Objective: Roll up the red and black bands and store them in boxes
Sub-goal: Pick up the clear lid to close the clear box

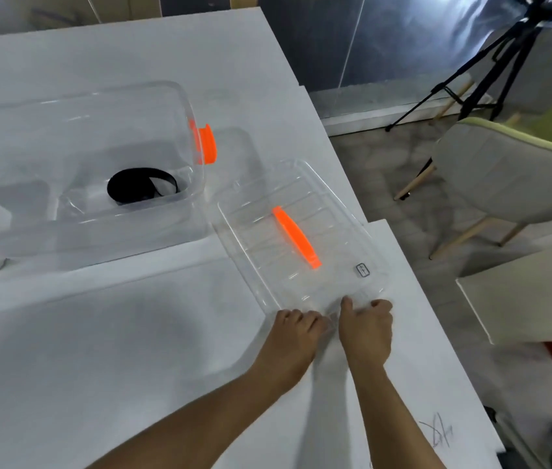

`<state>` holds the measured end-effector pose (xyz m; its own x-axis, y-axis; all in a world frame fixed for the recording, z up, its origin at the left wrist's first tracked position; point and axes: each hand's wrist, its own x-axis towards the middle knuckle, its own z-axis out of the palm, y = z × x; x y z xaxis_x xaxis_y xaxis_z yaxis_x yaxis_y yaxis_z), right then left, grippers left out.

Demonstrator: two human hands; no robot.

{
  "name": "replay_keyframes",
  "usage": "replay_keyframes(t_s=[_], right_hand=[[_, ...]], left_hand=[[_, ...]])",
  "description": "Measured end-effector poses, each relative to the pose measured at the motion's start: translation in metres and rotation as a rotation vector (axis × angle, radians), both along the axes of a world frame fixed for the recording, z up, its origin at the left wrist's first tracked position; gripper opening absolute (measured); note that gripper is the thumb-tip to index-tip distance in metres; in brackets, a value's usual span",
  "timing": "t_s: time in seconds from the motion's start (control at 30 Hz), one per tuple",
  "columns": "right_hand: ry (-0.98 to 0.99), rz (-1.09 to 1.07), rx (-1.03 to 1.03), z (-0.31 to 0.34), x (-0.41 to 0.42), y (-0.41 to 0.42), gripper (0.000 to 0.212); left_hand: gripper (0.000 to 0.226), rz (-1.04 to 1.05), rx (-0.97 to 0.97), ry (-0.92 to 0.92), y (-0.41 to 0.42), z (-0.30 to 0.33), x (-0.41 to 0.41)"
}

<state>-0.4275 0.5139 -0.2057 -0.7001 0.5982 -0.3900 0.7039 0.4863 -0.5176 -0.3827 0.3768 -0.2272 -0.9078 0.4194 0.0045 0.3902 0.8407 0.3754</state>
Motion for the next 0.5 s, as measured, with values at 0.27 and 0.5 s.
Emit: replay_keyframes(t_s=[0.27, 0.5], right_hand=[[-0.088, -0.053, 0.131, 0.004, 0.06, 0.035, 0.045], [-0.204, -0.018, 0.325, 0.008, 0.1, 0.064, 0.036]], left_hand=[[0.058, -0.043, 0.027, -0.01, -0.005, 0.024, 0.053], [0.073, 0.564, -0.101, -0.197, -0.098, 0.043, 0.008]])
